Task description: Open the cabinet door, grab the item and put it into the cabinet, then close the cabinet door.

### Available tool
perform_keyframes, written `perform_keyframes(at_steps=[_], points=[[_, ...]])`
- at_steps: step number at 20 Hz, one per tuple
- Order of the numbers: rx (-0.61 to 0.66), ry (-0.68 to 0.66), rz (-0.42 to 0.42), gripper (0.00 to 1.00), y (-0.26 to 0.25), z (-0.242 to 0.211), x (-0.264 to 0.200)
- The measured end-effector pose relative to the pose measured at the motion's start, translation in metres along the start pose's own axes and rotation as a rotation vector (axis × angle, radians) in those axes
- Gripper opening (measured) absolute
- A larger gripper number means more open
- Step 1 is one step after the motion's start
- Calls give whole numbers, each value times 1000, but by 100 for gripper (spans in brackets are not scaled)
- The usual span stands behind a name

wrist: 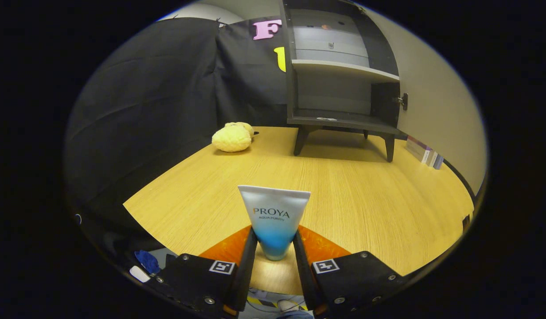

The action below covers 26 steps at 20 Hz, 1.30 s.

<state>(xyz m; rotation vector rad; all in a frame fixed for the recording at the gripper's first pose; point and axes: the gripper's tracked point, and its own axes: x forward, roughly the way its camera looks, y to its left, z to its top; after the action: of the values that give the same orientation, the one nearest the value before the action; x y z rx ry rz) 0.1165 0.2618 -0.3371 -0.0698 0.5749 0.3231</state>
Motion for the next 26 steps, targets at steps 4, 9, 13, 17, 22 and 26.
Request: perform_keyframes(at_steps=[4,9,13,17,22,26], points=[[-14,-26,-7,49,-8,27,-5],[-41,-60,-32,49,-25,64,-10],[-29,-97,-52,49,-43,102,-13],[-25,-116,-59,49,-59,138,-15],[-73,-166,-87,49,-82,186,-16],[-83,-205,-107,49,-104,232,-15]])
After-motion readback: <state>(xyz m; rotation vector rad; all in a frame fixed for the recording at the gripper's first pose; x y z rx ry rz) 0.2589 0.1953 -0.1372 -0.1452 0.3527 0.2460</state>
